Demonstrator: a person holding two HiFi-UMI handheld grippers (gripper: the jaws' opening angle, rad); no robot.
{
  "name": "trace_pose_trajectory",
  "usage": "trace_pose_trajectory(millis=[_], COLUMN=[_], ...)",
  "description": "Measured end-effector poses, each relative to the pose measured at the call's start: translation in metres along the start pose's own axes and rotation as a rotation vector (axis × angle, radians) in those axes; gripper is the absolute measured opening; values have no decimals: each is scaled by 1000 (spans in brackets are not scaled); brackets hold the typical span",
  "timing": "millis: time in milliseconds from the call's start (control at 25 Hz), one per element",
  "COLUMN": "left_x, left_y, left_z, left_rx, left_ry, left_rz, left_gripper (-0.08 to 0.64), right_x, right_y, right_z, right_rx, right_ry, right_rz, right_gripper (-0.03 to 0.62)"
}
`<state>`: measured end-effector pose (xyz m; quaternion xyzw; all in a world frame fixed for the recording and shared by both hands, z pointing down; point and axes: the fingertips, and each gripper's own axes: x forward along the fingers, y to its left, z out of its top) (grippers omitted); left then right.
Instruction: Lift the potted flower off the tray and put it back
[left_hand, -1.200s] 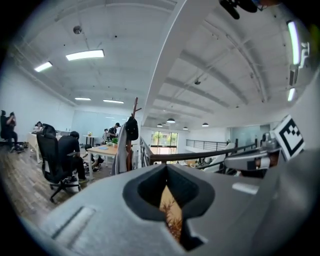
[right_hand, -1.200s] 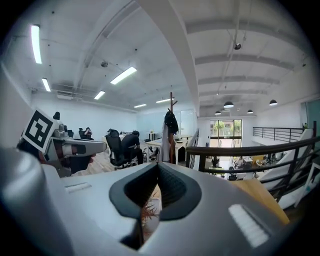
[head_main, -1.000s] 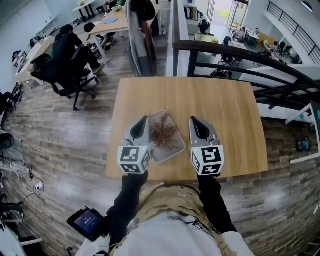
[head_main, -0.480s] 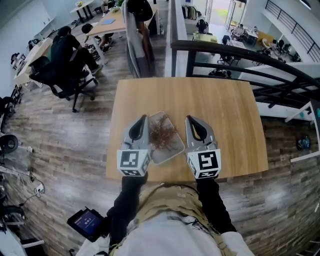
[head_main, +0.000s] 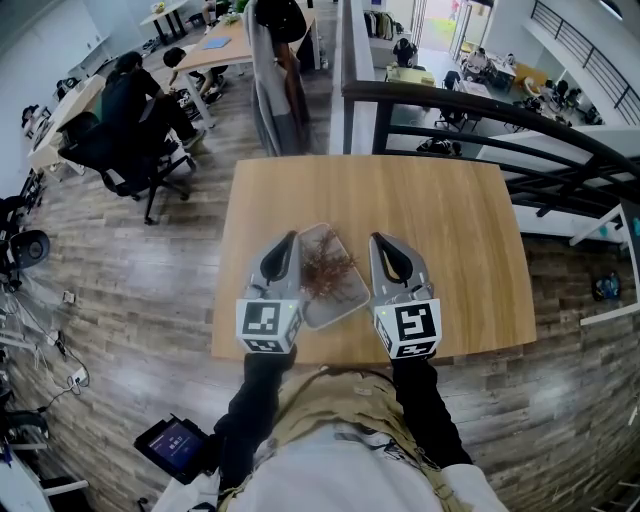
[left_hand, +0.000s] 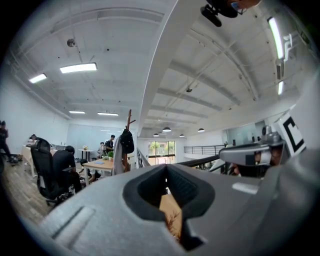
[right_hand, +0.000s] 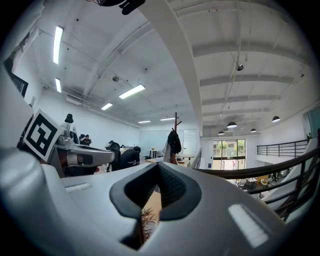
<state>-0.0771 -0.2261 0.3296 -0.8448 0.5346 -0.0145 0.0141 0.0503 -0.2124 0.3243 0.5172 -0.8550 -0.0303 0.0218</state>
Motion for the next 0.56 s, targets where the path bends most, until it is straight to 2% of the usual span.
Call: trace_pose_trajectory(millis=[560], left_x=[-10], left_y=[1], left_z=[1], left_rx=[7], left_ry=[8], left_rz=[-15], left_gripper=[2], right_x=[-6], right_y=[10], right_z=[8], right_rx=[3], right_ry=[-7], right_rz=[4], right_gripper=[2])
